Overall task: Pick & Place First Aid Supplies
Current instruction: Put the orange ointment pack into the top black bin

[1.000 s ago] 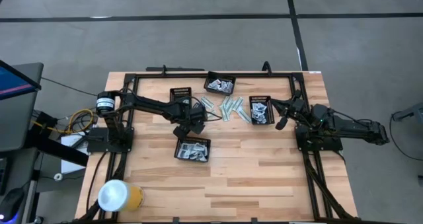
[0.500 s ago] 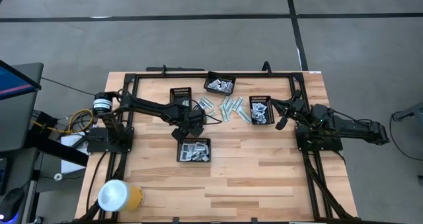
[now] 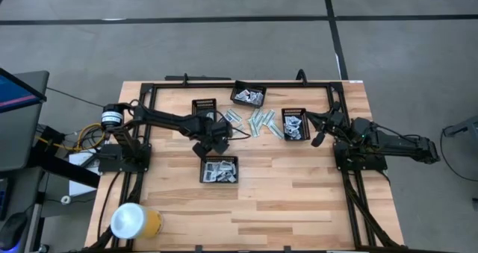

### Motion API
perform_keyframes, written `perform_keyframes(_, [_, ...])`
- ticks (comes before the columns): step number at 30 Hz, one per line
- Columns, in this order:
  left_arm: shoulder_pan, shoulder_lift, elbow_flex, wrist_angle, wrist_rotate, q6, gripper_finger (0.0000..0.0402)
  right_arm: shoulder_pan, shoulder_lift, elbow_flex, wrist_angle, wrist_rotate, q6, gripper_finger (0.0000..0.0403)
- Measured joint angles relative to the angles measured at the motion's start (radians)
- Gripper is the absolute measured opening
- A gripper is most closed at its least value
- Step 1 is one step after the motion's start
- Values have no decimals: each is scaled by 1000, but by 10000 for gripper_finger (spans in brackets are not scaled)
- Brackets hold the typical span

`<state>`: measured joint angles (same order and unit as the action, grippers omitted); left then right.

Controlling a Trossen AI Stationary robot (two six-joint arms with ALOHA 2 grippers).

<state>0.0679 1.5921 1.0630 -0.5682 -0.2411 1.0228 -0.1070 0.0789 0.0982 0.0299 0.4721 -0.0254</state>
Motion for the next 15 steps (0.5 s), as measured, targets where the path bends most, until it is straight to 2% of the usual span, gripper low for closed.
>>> perform_keyframes(15, [54, 0, 0, 14, 87, 101, 237, 0, 0, 0, 0, 0, 0, 8])
